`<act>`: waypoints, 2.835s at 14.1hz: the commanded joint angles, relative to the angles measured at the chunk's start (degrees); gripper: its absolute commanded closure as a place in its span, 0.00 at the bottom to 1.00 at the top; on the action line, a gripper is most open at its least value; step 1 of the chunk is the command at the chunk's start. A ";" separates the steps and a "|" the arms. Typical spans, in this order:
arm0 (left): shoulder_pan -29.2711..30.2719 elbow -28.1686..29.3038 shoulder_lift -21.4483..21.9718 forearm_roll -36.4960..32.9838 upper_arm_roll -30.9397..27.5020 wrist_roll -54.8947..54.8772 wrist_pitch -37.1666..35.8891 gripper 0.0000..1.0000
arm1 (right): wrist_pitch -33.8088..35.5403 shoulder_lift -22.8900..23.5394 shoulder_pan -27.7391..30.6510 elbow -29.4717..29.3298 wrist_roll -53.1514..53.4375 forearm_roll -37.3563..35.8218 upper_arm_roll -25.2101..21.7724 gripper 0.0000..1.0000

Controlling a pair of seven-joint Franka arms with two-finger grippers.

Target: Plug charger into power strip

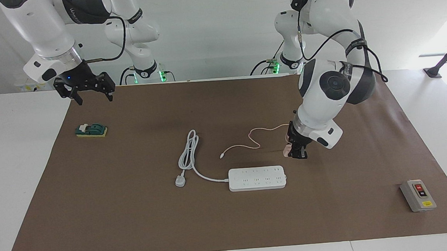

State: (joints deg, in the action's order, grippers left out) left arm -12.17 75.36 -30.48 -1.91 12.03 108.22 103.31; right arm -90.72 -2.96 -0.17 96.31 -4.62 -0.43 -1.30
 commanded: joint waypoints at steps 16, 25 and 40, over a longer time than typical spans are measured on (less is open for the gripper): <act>-2.15 8.66 -1.78 -7.41 -0.78 10.43 15.16 1.00 | 0.81 -0.64 0.87 0.19 0.84 0.78 0.68 0.00; -3.03 8.31 -2.31 -7.41 -0.78 10.69 15.78 1.00 | 0.81 -0.64 0.87 0.19 0.84 0.78 0.77 0.00; -3.21 8.93 -2.39 -7.41 -0.78 10.43 15.52 1.00 | 0.81 -0.64 0.87 0.19 0.84 0.78 0.77 0.00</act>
State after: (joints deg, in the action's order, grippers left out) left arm -14.53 83.89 -32.84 -7.95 11.93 117.66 118.43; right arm -90.68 -2.96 -0.17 96.31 -4.62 -0.43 -1.28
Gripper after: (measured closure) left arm 0.687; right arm 0.000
